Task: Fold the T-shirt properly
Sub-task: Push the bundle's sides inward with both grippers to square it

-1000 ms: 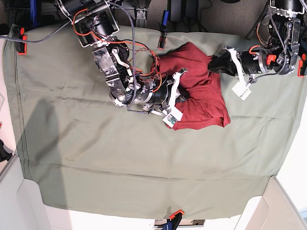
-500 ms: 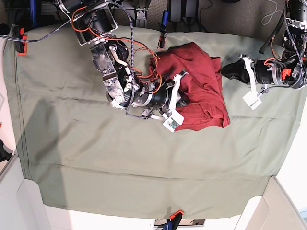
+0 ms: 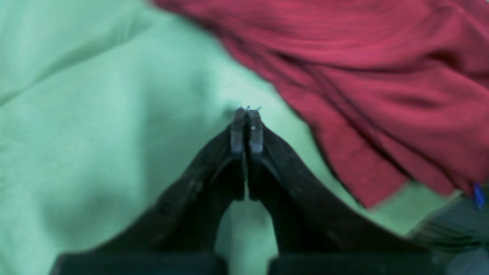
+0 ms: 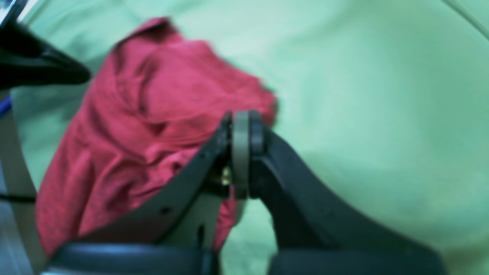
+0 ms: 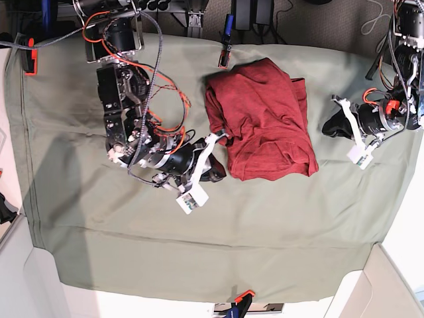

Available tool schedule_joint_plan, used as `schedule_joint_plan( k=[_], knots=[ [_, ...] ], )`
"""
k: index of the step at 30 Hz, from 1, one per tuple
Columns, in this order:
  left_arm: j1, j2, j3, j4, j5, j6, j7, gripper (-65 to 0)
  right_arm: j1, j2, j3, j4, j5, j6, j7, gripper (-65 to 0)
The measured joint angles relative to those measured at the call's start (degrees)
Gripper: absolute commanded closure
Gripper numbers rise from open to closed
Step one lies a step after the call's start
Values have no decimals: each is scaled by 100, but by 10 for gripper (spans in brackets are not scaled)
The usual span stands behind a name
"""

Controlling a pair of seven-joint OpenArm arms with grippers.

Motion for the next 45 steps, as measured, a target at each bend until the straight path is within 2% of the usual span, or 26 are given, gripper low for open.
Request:
schedule_joint_plan(
  k=[3, 10, 23, 27, 31, 40, 45],
  knots=[
    [-361, 188, -4, -579, 9, 4, -9, 0, 13, -13, 111, -212, 181, 0, 22, 0],
    [-863, 682, -28, -1272, 190, -24, -101, 0, -2, -17, 114, -1025, 157, -2, 105, 0],
    [-905, 1176, -83, -1351, 203, -17, -140, 0, -2, -57, -70, -1502, 398, 2, 199, 0],
    [-1025, 1482, -70, -1355, 214, 2, -170, 0, -2, -68, -81, -1502, 452, 2, 195, 0],
    [-1161, 1834, -33, -1364, 216, 0, 42, 0, -2, -61, -79, -1502, 452, 2, 168, 0],
    [-1421, 2035, -24, -1392, 361, 11, 190, 0, -2, -48, -74, -1502, 431, 4, 146, 0],
    [-1587, 2035, 570, -1399, 367, 26, 181, 0, -4, -37, -72, -1434, 299, 2, 125, 0]
  ],
)
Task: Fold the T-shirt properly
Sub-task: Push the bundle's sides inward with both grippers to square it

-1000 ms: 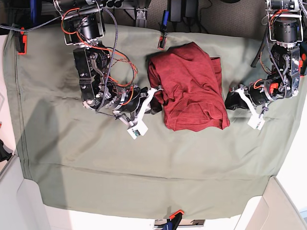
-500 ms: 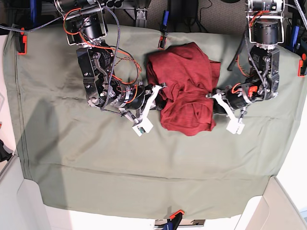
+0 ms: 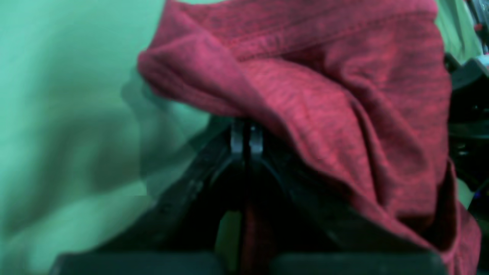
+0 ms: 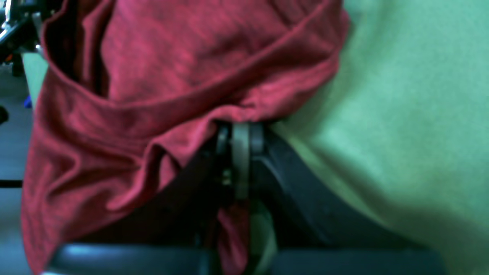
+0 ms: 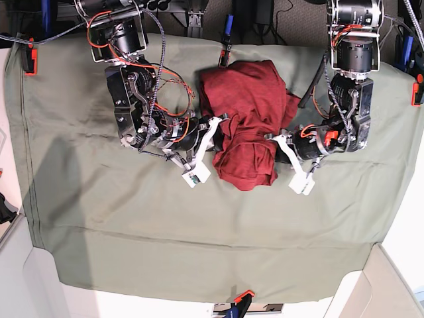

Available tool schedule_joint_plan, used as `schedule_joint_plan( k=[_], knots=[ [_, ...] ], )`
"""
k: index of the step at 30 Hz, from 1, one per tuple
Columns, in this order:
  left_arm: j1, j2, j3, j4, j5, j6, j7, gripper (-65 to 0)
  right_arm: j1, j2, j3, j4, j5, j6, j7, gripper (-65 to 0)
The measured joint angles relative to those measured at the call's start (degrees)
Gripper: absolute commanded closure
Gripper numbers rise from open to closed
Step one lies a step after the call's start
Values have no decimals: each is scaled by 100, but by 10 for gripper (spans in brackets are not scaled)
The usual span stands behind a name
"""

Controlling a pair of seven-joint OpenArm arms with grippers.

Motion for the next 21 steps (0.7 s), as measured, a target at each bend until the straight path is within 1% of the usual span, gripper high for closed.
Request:
schedule_joint_plan(
  k=[2, 4, 9, 12, 14, 18, 21],
  knots=[
    [-116, 0, 323, -2, 26, 4, 4, 0, -20, 2, 42, 188, -173, 2, -42, 0],
    [-223, 9, 507, -4, 24, 17, -20, 0, -28, 13, 133, 393, -295, 2, -57, 0],
    [-431, -46, 540, -4, 72, 17, -2, 0, -13, 28, 595, 925, -291, -2, -83, 0],
    [-511, -293, 544, -2, 63, 15, 164, 0, -13, 28, 894, 1038, -254, -2, -129, 0],
    [-516, -509, 544, 0, -61, 13, 254, 0, -15, 111, 994, 1036, -118, -2, -144, 0],
    [-503, -887, 544, 2, -564, -2, 584, 0, -26, 323, 1008, 1036, 74, -2, -149, 0],
    [-503, -1167, 544, 22, -1021, -4, 824, 0, -28, 369, 1019, 1036, 417, -4, -267, 0]
  ],
)
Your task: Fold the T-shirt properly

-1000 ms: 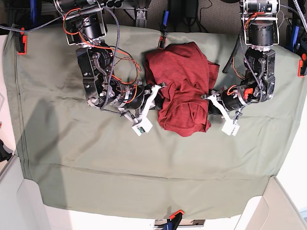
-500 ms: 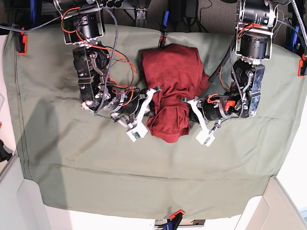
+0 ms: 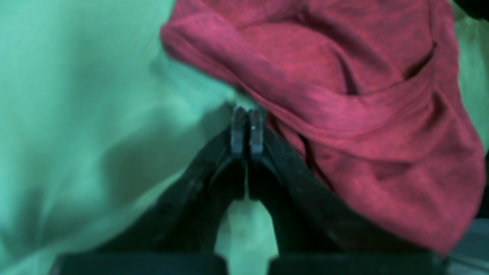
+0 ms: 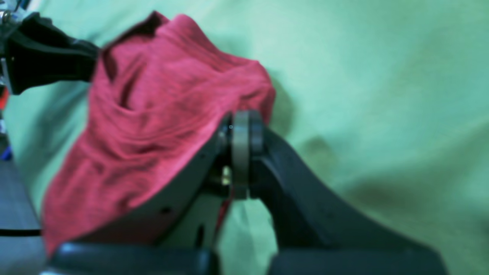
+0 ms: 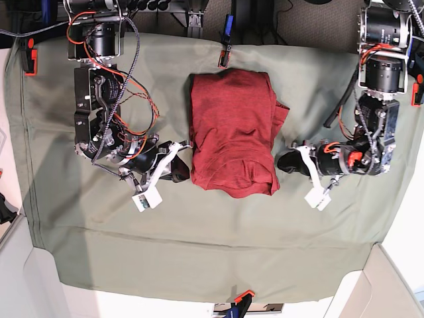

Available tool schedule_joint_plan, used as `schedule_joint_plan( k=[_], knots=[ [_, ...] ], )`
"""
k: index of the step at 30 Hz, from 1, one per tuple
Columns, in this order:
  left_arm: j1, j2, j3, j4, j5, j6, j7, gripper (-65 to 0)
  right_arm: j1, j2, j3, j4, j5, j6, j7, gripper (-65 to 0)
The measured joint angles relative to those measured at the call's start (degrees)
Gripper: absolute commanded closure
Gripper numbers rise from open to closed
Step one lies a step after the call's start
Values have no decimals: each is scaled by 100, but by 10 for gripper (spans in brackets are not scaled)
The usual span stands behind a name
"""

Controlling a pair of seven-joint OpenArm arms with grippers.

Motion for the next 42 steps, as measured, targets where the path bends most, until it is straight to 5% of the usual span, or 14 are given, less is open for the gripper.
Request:
schedule_joint_plan(
  k=[14, 19, 24, 27, 36, 42],
  knots=[
    [2065, -251, 15, 3449, -348, -44, 297, 0, -52, -17, -876, 13, 522, 85, -160, 0],
    [2271, -26, 11, 3414, 166, -35, -44, 0, -92, -17, -1534, 0, 275, 122, -87, 0],
    [2238, 129, 9, 2573, 1113, -33, -879, 0, -76, -33, -1993, -348, -332, 162, 549, 0],
    [2218, 127, 0, 2087, 1152, -129, -1294, 0, -63, -116, -2098, -828, -671, 181, 861, 0],
    [2192, 127, -2, 2011, 1128, -129, -1292, 0, 105, -144, -2094, -1510, -629, 299, 1364, 0],
    [2229, -17, 0, 2855, 599, -4, -317, 0, 17, -140, -1963, -684, -852, 170, 835, 0]
  ],
)
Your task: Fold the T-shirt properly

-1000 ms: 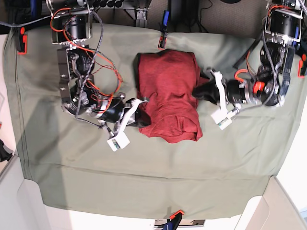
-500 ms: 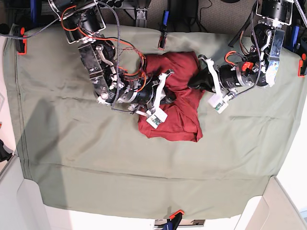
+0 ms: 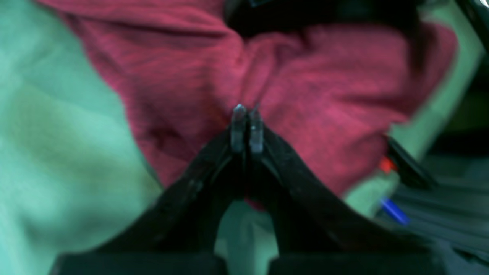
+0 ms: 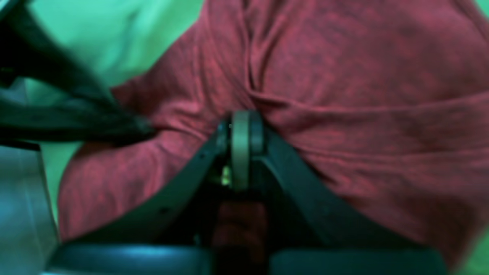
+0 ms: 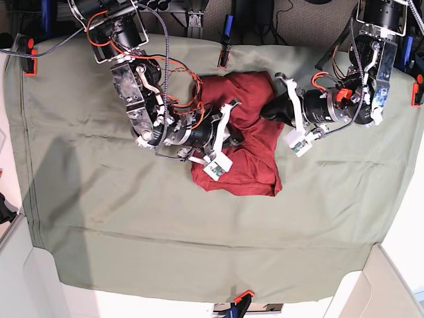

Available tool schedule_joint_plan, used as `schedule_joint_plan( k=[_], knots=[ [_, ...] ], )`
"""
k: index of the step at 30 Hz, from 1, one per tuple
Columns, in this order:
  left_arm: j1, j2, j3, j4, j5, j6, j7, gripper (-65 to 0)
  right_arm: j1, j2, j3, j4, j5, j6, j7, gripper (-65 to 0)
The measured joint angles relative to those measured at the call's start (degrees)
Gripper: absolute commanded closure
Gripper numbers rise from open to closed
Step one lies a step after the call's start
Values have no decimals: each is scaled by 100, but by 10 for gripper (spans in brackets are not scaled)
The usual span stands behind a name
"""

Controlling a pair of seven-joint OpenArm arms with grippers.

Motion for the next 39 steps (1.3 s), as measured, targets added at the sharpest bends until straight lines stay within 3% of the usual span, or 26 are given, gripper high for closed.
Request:
schedule_joint_plan(
  k=[4, 7, 13, 17, 23, 27, 33, 39],
  knots=[
    [0, -197, 2, 398, -138, -17, 61, 0, 24, -46, 162, 433, 205, -37, 0, 0],
    [11, -304, 2, 396, -109, -17, 87, 0, 118, -125, 227, 389, -15, -44, 20, 0],
    [76, -313, 2, 396, -118, -17, 107, 0, 568, -151, 223, -750, -415, -142, 321, 0],
    [350, -313, 2, 393, -96, -17, 142, 0, 879, -197, 227, -1563, -289, -118, 507, 0],
    [442, -308, -42, 391, -114, -15, 186, 0, 896, -195, 229, -1478, -208, -125, 461, 0],
    [739, -299, -654, 516, -155, -17, 238, 0, 789, -157, 223, -651, -208, -179, -247, 0],
    [1362, -299, -2022, 756, -870, -17, 750, 0, 680, -28, 227, 787, -33, -238, -514, 0],
    [2291, -278, -3108, 855, -1233, -17, 909, 0, -83, 684, 234, 1875, -81, -560, -872, 0]
  ],
)
